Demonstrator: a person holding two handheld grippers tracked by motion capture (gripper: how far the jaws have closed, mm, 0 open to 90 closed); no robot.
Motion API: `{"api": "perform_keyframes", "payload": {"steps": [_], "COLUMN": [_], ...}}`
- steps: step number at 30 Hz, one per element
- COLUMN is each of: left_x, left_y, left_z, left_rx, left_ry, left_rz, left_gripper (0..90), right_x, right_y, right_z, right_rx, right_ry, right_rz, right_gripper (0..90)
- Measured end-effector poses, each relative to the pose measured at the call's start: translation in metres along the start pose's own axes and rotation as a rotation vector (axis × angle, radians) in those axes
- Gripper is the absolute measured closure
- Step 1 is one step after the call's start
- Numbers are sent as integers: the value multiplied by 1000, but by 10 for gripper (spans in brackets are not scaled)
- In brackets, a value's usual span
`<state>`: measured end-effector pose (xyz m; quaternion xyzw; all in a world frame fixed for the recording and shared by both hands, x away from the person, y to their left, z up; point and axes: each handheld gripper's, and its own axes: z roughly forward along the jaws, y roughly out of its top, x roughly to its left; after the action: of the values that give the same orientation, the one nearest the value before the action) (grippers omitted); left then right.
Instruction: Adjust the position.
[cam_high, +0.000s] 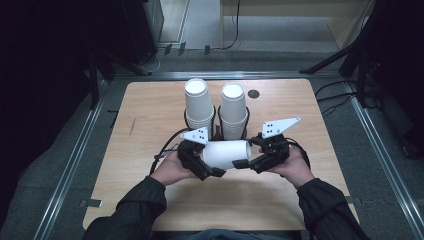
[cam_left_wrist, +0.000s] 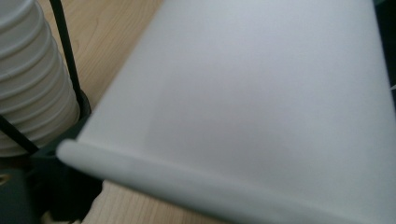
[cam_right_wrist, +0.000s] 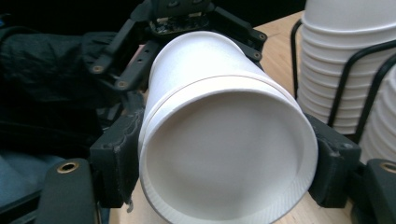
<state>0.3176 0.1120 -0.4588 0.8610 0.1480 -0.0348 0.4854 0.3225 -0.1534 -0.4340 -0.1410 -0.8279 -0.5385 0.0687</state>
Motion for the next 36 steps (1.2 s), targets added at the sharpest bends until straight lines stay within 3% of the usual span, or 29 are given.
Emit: {"api": "perform_keyframes", "payload": {"steps": [3,7,12,22,28,32,36], "left_x": [1,5,4,10,12,12,10], "left_y": [-1,-1,0,-5,-5,-3,0], "left_z": [-3,-2,-5,-18,-21,-23,-26], "left_rx": [4,42,53,124,184,212,234], "left_ry": [-2,-15,-5,45,94,104,123], "left_rz": [35,33,38,0,0,-13,8], "left_gripper": [82,107,115,114,114,114,114], "right_x": [-1,-1,-1,-4,-7,-8,-9], "right_y": [-1,-2,-2,-11,-16,-19,-22], "right_z": [1,4,4,3,1,-2,-3], "right_rx": [-2,22,31,147,186,202,207], "right_ry": [10,-1,-2,-80,-109,-114,-118], "right_rz": [1,-1,3,-15,-30,-15,-18], "right_gripper": [248,248,219,163,168,207,206]}}
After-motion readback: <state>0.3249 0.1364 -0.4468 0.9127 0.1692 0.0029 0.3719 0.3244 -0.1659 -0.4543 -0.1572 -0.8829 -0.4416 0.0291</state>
